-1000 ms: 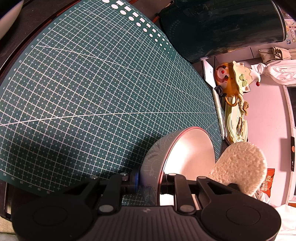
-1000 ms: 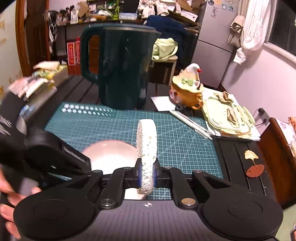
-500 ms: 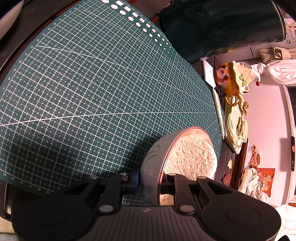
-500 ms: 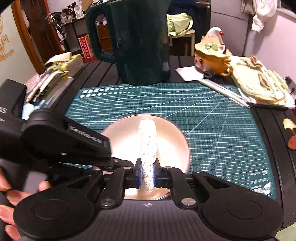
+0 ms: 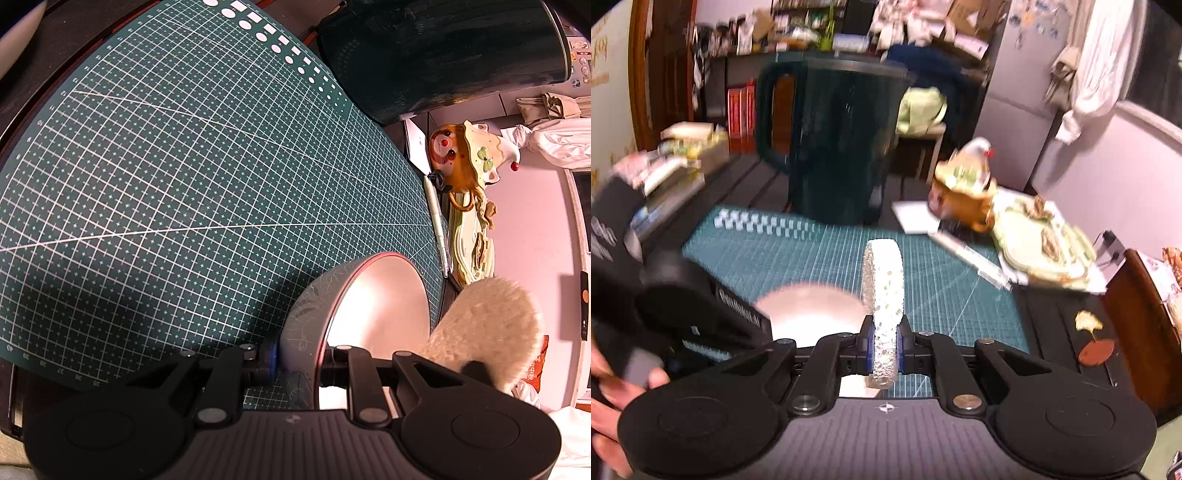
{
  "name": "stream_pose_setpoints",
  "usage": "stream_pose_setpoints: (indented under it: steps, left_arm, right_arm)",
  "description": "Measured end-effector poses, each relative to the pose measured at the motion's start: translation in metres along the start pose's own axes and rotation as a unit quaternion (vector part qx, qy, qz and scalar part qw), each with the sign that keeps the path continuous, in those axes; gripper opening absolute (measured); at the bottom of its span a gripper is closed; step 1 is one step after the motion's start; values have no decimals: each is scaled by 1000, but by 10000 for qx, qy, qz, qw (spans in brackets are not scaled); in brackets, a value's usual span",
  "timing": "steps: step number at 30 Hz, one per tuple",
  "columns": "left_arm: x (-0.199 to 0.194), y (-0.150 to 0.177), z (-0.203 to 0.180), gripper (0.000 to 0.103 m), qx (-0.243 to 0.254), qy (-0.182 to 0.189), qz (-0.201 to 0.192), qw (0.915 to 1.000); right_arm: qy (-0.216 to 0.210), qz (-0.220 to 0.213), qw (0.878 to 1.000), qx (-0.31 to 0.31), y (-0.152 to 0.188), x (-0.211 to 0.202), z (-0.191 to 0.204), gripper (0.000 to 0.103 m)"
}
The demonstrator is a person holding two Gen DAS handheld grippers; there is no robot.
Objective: Clean bowl
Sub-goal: 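Press the sponge into the bowl bottom and rub with the right tool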
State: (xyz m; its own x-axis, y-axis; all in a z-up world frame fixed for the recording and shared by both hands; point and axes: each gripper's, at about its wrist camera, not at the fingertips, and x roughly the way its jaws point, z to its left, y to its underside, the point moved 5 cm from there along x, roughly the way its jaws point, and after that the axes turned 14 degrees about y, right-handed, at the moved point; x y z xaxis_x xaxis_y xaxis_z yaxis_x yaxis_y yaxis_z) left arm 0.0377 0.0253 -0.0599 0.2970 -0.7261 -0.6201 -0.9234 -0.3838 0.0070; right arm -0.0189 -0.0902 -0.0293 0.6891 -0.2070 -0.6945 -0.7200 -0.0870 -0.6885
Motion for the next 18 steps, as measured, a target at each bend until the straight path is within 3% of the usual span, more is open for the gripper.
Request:
stream_pose_setpoints:
  steps: [3, 9, 14, 18]
  left_arm:
    - [0, 0, 0, 19, 1, -1, -5, 10000]
    - [2, 2, -2, 18, 17, -7, -10, 10000]
    - [4, 1, -3, 18, 16, -1, 3, 10000]
    - [3, 1, -2, 18, 18, 2, 8, 10000]
  right_arm:
    - [-650, 315, 9967, 358, 0, 8, -2, 10]
    - [-984, 1056, 9884, 479, 23, 42, 13, 10]
    - [-634, 1074, 9916, 339, 30, 50, 15, 10]
    - [-28, 632, 9979, -130, 22, 34, 12, 10]
